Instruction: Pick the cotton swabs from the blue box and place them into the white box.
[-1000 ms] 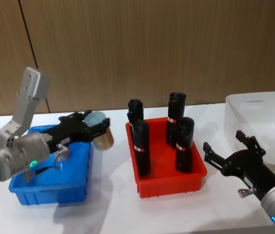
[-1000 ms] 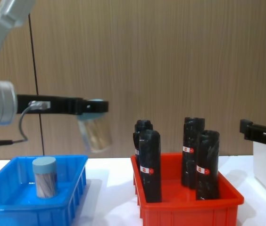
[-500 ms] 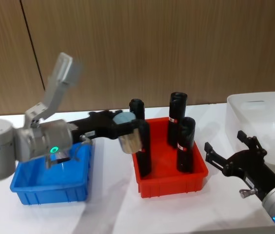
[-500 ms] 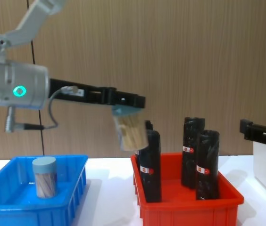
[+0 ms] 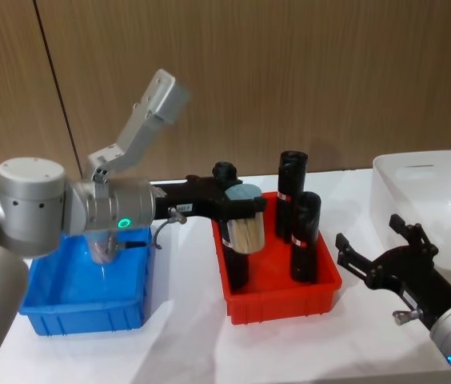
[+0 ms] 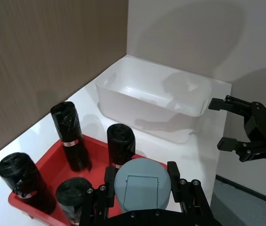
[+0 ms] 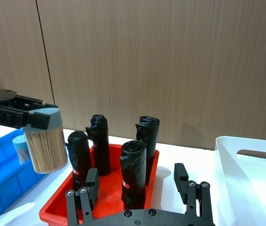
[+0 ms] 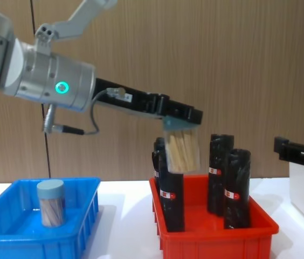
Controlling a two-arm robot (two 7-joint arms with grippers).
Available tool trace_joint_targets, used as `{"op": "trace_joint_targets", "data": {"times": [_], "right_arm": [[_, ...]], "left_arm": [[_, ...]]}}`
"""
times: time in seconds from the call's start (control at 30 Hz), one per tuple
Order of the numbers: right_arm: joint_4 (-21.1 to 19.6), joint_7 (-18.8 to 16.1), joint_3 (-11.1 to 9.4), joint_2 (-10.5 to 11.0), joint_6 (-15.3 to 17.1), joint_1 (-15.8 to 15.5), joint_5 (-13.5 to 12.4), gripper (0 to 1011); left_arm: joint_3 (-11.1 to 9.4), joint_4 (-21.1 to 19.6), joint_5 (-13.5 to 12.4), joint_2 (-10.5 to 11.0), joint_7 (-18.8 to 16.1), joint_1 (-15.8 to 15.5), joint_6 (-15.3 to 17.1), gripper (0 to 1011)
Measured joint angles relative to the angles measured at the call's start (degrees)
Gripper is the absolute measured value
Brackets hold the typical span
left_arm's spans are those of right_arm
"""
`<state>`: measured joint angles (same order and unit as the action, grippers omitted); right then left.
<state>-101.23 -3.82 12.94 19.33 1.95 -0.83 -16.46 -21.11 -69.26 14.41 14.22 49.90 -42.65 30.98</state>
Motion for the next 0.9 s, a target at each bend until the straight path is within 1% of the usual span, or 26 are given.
{"op": "trace_joint_targets", "data": {"times": [0.2, 0.53, 0.77, 0.83, 0.87, 0.9], "right_arm": [[0.0, 0.0, 0.0, 0.0, 0.0, 0.0, 0.0, 1001], [0.0, -0.4, 0.0, 0.0, 0.1, 0.0, 0.0, 1001], [0.0, -3.1, -0.1, 0.3, 1.2, 0.5, -0.6, 1001], [0.0, -4.9, -0.2, 0.5, 2.2, 0.9, -1.2, 1001], [0.0, -4.9, -0.2, 0.5, 2.2, 0.9, -1.2, 1001], [0.1, -5.9, -0.3, 0.6, 2.8, 1.2, -1.4, 1001]], "left_arm": [[-0.8, 1.4, -1.2, -0.9, 1.5, -1.6, 0.5, 670], [-1.5, 2.6, -2.4, -1.7, 2.9, -3.1, 0.9, 670], [-1.8, 3.1, -2.8, -2.0, 3.4, -3.6, 1.1, 669], [-1.8, 3.2, -2.9, -2.1, 3.5, -3.7, 1.1, 669], [-1.9, 3.2, -3.0, -2.1, 3.5, -3.7, 1.1, 670], [-1.9, 3.2, -3.0, -2.1, 3.6, -3.8, 1.2, 670]]}}
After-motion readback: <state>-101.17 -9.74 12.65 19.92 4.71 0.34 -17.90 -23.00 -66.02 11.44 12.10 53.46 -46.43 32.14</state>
